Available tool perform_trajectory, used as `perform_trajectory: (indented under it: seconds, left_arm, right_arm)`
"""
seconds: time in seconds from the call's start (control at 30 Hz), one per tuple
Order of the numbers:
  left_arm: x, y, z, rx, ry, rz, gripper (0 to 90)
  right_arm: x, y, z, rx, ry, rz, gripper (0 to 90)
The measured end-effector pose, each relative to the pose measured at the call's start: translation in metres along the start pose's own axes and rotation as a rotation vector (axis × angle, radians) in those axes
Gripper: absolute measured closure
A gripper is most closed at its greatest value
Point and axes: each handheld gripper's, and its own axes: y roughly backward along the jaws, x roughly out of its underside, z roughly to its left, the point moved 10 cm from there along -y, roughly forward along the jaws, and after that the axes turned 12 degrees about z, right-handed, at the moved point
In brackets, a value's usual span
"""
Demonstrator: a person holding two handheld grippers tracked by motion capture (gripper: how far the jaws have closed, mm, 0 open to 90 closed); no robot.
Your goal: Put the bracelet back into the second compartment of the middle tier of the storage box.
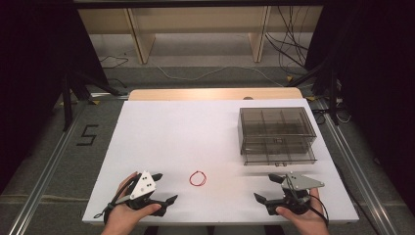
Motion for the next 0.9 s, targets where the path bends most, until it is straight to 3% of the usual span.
perform_trajectory:
  seconds: [0.47, 0.9]
  left_arm:
    - [-0.004, 0.000, -0.003, 0.004, -0.016, -0.008, 15.9]
    - [-0.004, -0.001, -0.002, -0.002, -0.011, -0.002, 16.0]
  right_arm:
    - [-0.004, -0.003, 0.002, -0.004, 0.000, -0.001, 18.3]
    - [-0.019, -0.012, 0.013, -0.033, 0.023, -0.005, 21.3]
